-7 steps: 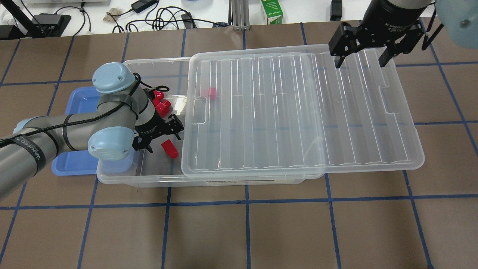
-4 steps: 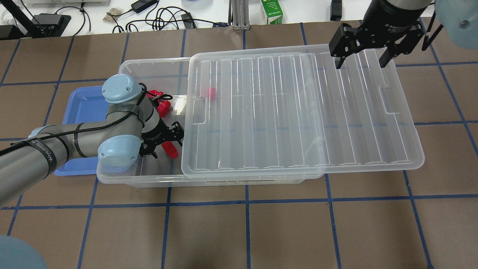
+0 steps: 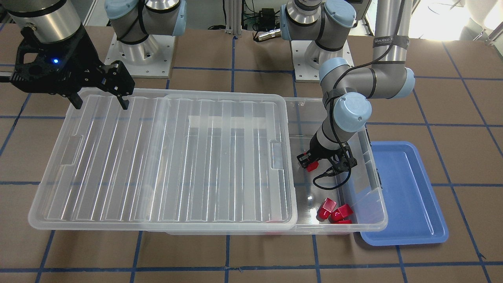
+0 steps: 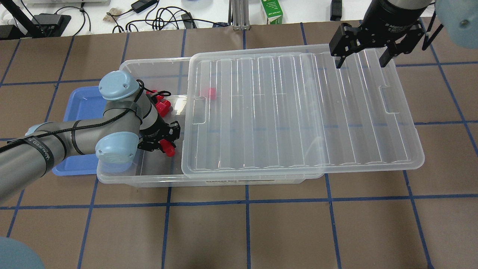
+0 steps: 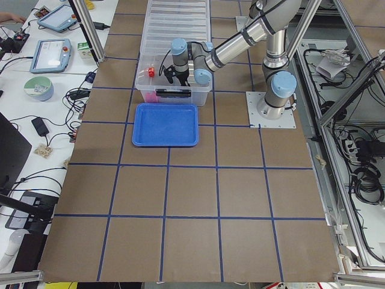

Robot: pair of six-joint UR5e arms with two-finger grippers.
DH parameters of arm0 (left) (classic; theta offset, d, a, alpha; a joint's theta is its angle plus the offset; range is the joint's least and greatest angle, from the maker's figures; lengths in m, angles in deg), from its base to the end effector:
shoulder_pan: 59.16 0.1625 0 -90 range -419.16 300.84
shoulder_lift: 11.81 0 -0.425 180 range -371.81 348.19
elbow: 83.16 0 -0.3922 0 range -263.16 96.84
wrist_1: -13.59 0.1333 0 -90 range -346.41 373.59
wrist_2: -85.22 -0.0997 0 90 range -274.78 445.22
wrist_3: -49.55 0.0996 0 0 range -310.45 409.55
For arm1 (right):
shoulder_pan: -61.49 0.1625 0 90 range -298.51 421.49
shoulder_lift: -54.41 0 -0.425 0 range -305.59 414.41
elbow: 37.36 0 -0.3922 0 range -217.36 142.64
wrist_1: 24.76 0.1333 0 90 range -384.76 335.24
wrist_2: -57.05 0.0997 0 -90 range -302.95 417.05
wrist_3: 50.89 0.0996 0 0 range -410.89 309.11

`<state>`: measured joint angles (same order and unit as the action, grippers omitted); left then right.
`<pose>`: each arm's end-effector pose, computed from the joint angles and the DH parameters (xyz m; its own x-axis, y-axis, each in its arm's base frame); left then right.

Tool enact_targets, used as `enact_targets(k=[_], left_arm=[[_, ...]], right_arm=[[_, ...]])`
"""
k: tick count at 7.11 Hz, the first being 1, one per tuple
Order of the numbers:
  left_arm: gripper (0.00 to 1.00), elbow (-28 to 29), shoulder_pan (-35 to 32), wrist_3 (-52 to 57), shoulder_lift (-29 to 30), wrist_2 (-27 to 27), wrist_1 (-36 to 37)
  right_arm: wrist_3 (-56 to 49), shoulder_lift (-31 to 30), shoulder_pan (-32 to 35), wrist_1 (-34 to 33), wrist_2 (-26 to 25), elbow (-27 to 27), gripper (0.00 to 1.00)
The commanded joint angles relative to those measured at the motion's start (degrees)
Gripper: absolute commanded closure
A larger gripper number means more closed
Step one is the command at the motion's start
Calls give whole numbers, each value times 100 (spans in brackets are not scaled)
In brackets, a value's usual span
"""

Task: Place red block in blue tray from box

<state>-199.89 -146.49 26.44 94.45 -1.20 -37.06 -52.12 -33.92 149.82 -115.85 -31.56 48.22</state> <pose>-0.1161 -0.5050 0.1975 -0.8985 -0.4377 0.0324 -0.4340 0.8971 0.0829 0.1208 -0.5140 0.5135 -0.9997 0.0061 -0.0228 0.0076 0.9977 -0.0675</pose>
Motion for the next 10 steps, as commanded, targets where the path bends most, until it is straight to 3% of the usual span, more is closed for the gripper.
enact_targets(k=[1, 3, 4, 6, 8, 10], left_arm=[[100, 630, 5, 25, -376, 81, -1036], [100, 2200, 75, 566, -641, 2, -3100], [100, 2608, 380, 1179, -651, -7, -3587], [100, 2674, 1327, 2786, -677, -16, -3566], [100, 2621, 2662, 4692, -319, 63, -3392], [100, 2097, 2888, 5191, 305, 20, -1851]], right_arm=[[-9, -18, 0, 13, -16, 2, 0], [0, -9, 0, 13, -33, 2, 0], [-9, -18, 0, 13, -25, 2, 0], [-18, -9, 0, 4, -34, -6, 0], [-18, -18, 0, 13, -42, -7, 0], [-18, -26, 0, 21, -42, 2, 0]])
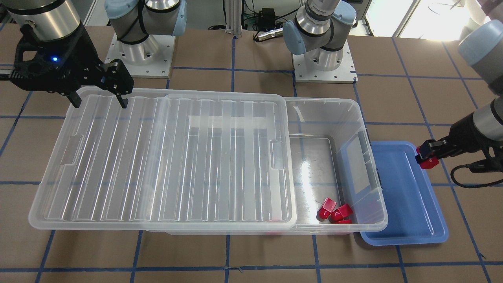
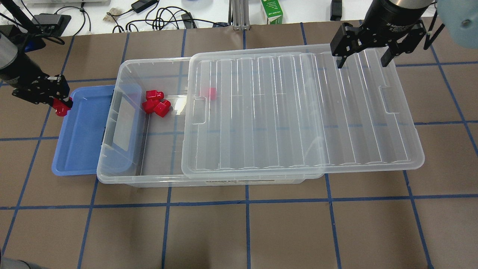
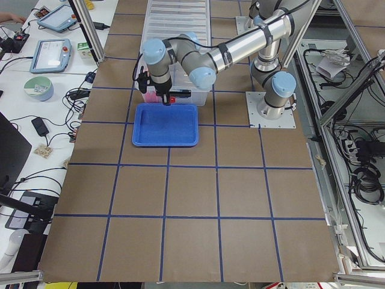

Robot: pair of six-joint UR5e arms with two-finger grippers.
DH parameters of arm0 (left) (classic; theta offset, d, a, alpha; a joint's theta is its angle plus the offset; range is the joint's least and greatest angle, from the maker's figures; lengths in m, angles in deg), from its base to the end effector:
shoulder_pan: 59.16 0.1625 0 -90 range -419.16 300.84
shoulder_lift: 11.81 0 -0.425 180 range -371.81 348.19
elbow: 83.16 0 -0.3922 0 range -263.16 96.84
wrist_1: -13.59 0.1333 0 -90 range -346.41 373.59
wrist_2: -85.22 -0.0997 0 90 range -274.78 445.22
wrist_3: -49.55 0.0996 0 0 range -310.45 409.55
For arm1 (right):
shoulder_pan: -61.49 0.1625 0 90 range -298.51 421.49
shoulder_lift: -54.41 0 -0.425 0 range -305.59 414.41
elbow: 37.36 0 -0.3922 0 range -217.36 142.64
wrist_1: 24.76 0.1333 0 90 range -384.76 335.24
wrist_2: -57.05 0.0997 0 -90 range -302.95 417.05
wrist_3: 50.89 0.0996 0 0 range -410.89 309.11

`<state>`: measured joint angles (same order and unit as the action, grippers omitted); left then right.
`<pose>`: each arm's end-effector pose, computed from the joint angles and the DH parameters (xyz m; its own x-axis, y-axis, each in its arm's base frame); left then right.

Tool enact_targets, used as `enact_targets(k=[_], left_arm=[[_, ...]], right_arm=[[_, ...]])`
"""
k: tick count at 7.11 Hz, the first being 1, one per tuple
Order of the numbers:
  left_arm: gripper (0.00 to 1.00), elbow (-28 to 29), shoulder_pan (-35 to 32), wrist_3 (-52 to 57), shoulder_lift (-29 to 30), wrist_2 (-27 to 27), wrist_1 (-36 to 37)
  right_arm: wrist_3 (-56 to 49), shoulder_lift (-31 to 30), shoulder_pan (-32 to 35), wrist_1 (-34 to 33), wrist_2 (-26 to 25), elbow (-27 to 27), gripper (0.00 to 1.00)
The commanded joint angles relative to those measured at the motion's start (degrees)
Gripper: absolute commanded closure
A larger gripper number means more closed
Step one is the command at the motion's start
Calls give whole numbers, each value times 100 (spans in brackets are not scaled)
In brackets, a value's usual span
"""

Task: Place red block in blue tray from box

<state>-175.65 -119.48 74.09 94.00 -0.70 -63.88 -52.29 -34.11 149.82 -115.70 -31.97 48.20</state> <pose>0.1639 -0.5711 0.3394 -0.9897 -0.0959 0.1061 -0.0897 0.9940 0.0621 0.1201 -0.5126 0.5150 -0.9999 0.0036 -0.0154 0.0046 0.9976 -0.0684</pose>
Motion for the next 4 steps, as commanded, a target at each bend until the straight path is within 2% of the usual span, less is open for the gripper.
enact_targets(k=[1, 2, 4], left_arm=[[100, -766, 187, 446, 544, -30, 1517], [100, -1041, 187, 463, 624, -30, 1942], [99, -1165, 160, 446, 712, -30, 1972]], right_arm=[[0, 2, 0, -2, 7, 4, 0], [8, 10, 0, -2, -1, 4, 0], [0, -7, 0, -2, 16, 12, 0]])
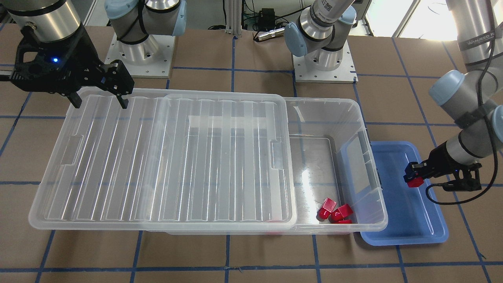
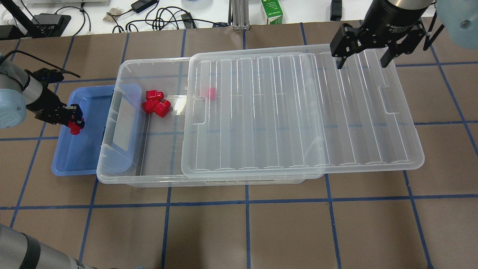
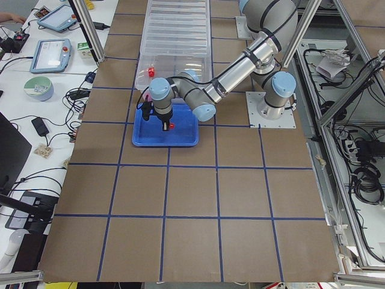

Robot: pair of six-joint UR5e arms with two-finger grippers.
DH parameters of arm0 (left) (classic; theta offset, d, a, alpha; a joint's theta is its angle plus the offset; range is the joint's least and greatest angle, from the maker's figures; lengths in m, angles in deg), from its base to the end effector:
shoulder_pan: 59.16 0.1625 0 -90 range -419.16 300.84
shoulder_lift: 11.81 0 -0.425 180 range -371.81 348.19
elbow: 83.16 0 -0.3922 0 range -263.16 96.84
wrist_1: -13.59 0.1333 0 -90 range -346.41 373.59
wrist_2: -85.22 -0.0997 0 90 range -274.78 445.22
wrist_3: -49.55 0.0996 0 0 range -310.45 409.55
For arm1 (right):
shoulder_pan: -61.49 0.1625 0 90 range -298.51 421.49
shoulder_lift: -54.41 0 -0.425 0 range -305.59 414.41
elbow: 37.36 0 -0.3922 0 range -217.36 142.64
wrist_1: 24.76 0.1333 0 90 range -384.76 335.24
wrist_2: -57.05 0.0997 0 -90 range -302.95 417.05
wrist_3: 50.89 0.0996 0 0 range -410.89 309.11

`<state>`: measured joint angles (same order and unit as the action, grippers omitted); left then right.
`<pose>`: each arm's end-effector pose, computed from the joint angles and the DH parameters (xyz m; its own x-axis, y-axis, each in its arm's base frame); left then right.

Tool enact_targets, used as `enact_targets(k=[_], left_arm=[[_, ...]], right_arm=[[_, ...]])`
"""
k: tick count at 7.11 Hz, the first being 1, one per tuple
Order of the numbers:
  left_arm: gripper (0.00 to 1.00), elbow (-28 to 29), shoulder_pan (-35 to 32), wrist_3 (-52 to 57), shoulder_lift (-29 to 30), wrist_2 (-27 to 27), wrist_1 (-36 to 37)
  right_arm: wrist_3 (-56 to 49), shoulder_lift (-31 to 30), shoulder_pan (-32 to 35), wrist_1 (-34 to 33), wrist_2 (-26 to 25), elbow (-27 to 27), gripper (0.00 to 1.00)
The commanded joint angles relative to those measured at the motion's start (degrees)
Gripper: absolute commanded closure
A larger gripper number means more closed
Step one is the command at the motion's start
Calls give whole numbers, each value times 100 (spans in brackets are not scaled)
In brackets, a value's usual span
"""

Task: Place red block in blue tray from box

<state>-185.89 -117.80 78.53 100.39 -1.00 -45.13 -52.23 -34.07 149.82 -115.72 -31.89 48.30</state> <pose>0.1800 -0.5640 0.2259 -0.9951 -0.0445 0.0884 -0.0426 0.9988 0.0238 0.1203 -0.5128 0.5139 -0.9998 0.0046 -0.0169 0.0057 0.9978 -0.0663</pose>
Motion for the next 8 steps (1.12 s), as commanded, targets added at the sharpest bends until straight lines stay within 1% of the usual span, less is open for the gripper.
enact_targets(k=[1, 2, 3, 4, 6, 7, 8], left_arm=[[56, -176, -7, 12, 134, -9, 98], [8, -90, -7, -23, 152, -27, 106], [0, -2, -24, -50, -4, -149, 11], [0, 225, -190, -137, -188, -437, -417], [0, 1137, -603, -303, -689, -466, -2047], [0, 1585, -953, -731, -952, -458, -2613], [0, 1860, -1496, -1162, -1207, -492, -2975]], right_arm=[[-6, -12, 0, 0, 9, 3, 0], [-6, 6, 0, 0, 9, 3, 0], [-6, 6, 0, 0, -8, 3, 0], [-15, -3, 0, 0, 0, 3, 0], [-6, -12, 0, 0, 9, 3, 0], [-6, -12, 0, 0, 9, 3, 0], [-6, -12, 0, 0, 18, 3, 0]])
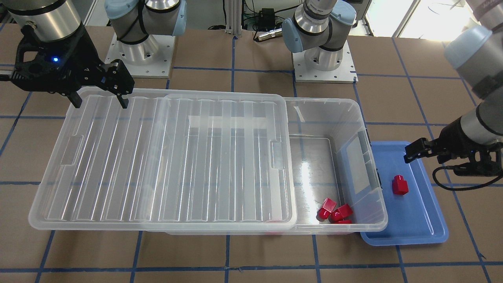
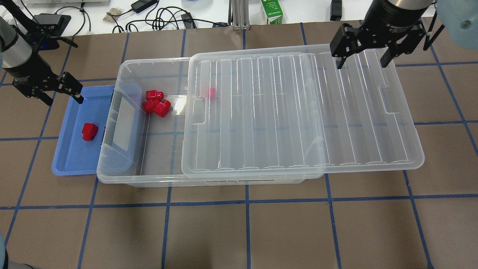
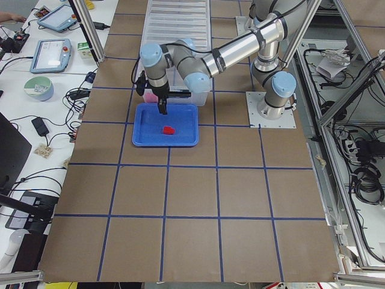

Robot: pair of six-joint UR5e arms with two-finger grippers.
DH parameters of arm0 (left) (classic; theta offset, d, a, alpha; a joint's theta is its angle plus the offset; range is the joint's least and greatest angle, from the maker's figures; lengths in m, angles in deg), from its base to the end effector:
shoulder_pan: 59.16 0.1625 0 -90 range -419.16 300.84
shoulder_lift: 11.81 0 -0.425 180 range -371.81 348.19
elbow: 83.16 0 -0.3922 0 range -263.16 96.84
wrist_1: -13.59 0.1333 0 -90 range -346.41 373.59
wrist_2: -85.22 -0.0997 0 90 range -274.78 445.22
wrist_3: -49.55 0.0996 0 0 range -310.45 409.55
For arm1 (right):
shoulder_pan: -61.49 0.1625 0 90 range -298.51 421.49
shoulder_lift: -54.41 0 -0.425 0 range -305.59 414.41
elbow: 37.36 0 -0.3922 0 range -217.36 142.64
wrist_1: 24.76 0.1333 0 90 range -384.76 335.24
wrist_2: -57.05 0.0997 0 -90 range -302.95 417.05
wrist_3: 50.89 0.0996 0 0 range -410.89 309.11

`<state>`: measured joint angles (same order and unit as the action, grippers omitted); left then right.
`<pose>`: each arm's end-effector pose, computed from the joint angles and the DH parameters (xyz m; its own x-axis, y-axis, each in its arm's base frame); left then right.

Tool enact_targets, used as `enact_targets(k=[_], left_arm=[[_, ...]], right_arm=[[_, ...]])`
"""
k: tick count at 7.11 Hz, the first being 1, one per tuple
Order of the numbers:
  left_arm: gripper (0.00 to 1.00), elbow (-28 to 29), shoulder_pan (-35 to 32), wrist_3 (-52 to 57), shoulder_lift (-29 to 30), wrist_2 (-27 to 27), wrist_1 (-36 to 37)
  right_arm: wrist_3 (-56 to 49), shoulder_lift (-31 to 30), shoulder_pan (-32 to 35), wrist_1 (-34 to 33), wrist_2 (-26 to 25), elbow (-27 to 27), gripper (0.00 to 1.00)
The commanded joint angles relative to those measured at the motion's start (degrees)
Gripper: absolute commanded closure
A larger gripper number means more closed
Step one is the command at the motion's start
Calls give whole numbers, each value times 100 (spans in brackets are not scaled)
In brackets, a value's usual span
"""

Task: Place red block in blue tray from box

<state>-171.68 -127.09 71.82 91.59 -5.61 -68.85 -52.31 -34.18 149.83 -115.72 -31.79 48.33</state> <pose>0.0935 -0.5816 0.3880 -0.9999 0.0035 0.0154 0.0046 0.9971 0.0758 0.1205 -0.5120 0.5146 -0.9998 0.0029 -0.0185 0.0041 0.9977 -0.0678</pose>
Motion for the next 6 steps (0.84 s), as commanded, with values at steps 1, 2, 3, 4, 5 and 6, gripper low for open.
enact_targets(k=[1, 2, 3, 4, 5, 6], left_arm=[[0, 467, -1147, -1322, -486, -40, -632], [0, 485, -1675, -1783, -610, -32, -598], [0, 485, -1984, -1796, -785, -40, -615], [0, 476, -2101, -1796, -952, -110, -606], [0, 337, -2128, -1718, -1145, -293, -641], [0, 249, -2128, -1726, -1278, -252, -598]], right_arm=[[1, 8, 0, -9, 16, 0, 0], [1, 8, 0, 0, 25, -9, 0], [1, -9, 0, 0, -27, 0, 0], [1, -9, 0, 0, -19, 9, 0], [1, -9, 0, 0, -10, 9, 0], [1, -9, 0, 0, -10, 9, 0]])
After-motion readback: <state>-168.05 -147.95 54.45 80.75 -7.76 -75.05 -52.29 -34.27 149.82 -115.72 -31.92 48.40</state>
